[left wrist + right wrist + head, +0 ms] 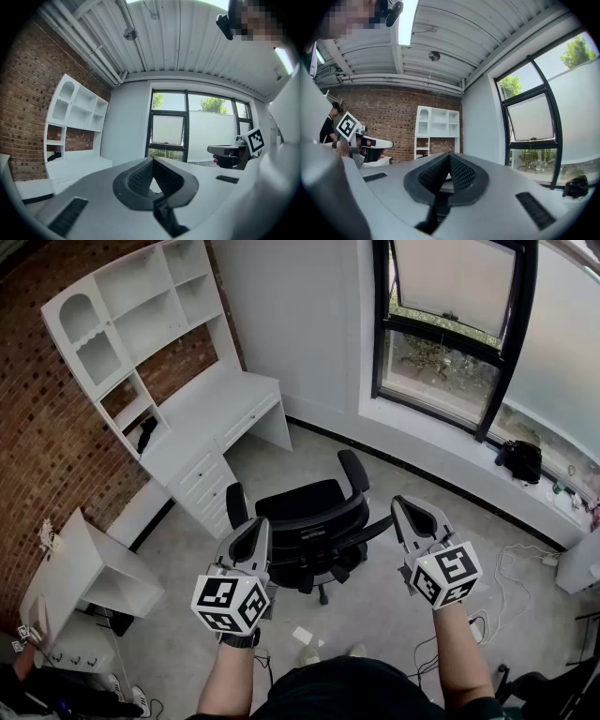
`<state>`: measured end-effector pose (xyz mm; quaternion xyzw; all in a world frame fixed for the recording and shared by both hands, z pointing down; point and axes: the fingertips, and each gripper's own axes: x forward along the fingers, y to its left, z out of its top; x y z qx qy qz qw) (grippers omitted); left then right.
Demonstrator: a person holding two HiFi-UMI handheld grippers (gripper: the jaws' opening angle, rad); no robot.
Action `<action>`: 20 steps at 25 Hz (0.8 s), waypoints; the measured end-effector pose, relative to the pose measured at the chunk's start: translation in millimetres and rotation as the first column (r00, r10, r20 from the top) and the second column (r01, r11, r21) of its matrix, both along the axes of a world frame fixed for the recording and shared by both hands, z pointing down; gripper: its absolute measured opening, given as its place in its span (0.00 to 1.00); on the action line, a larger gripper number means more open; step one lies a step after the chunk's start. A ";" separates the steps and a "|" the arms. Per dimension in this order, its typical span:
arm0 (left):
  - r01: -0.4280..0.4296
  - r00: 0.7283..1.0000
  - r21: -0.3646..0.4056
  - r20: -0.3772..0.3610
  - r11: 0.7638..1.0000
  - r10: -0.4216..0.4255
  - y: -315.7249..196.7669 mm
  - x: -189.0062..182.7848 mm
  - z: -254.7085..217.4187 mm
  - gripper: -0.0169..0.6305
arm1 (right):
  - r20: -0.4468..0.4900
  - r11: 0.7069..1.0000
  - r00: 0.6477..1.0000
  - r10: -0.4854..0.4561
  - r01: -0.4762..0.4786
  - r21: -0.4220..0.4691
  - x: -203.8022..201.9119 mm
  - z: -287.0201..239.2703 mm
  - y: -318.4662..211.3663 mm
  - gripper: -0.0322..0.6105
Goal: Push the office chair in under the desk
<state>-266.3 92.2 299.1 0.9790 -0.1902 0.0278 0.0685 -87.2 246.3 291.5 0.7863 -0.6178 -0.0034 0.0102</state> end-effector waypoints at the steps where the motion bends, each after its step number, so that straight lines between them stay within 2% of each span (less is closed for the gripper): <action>1: 0.000 1.000 -0.001 0.002 1.000 0.000 0.7 0.4 0.7 0.04 | 0.000 1.000 1.000 -0.001 0.001 -0.002 -0.1 0.5 0.5 0.06; 12: 0.009 1.000 -0.007 0.002 1.000 -0.009 6.2 -0.2 2.9 0.04 | 0.022 1.000 0.999 -0.028 0.028 0.008 -2.3 4.5 3.8 0.06; 17: -0.063 0.997 0.032 -0.043 0.998 0.064 12.3 0.2 -0.3 0.04 | 0.029 0.997 0.997 -0.066 0.065 0.039 1.5 2.7 7.5 0.06; 20: -0.102 0.994 0.050 -0.029 0.993 0.104 11.4 -8.6 10.0 0.04 | 0.018 0.995 0.995 -0.098 0.098 0.030 2.3 7.8 10.9 0.06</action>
